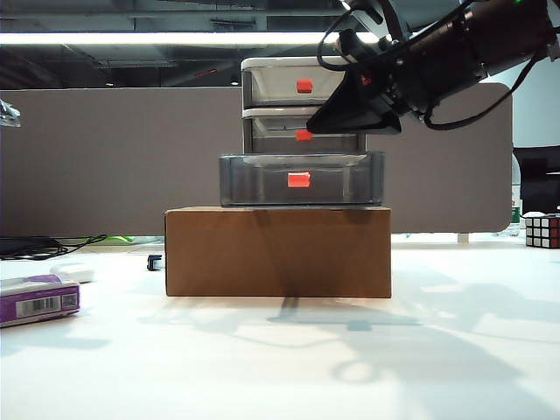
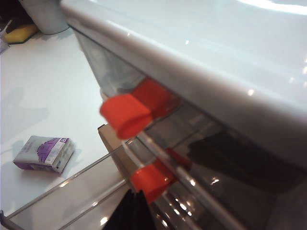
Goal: Open the third layer of the drawer on the table, pick up a pack of napkins on the table and put it in, and finally close the drawer.
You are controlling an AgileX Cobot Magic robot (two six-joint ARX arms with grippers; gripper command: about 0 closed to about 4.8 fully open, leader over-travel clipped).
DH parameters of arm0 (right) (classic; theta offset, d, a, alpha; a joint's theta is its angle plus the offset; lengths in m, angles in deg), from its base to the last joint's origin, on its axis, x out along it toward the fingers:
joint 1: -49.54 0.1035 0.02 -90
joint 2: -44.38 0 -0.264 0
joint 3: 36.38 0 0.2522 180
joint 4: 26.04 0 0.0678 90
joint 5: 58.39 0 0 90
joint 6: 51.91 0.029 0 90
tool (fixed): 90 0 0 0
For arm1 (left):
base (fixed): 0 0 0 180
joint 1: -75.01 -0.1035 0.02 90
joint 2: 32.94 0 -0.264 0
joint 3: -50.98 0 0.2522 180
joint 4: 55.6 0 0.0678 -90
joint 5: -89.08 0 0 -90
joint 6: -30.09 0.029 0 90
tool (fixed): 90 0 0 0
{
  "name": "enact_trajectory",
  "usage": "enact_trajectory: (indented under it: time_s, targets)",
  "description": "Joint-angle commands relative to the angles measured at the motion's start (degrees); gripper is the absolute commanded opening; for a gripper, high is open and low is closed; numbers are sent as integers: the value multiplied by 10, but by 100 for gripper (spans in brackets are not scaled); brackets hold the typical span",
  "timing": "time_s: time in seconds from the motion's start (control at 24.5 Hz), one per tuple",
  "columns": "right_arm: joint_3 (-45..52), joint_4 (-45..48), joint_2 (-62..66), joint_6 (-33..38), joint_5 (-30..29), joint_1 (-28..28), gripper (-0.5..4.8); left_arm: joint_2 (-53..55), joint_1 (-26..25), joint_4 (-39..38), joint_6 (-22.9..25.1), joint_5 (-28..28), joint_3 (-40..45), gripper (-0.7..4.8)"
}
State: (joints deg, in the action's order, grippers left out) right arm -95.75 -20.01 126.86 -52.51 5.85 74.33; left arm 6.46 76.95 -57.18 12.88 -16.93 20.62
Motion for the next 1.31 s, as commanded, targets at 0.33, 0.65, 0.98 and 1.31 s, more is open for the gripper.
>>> enact_trajectory:
  time_s: [0.33,0.65,0.98,1.31]
  targets:
    - [-3,-3,-2,4,-12,0,-6,79,-21,-6,346,-121,-3,414]
    - [-3,-21,-2,4,-13,0,-6,215,-21,-3,382,-123,-14,462]
    - [-3,-33,-2,3,-13,0,-6,331,-21,-58,426,-137,-92,462]
    - [-3,-33,-2,-1,-13,0,-6,341,-21,-185,535,-127,-124,461]
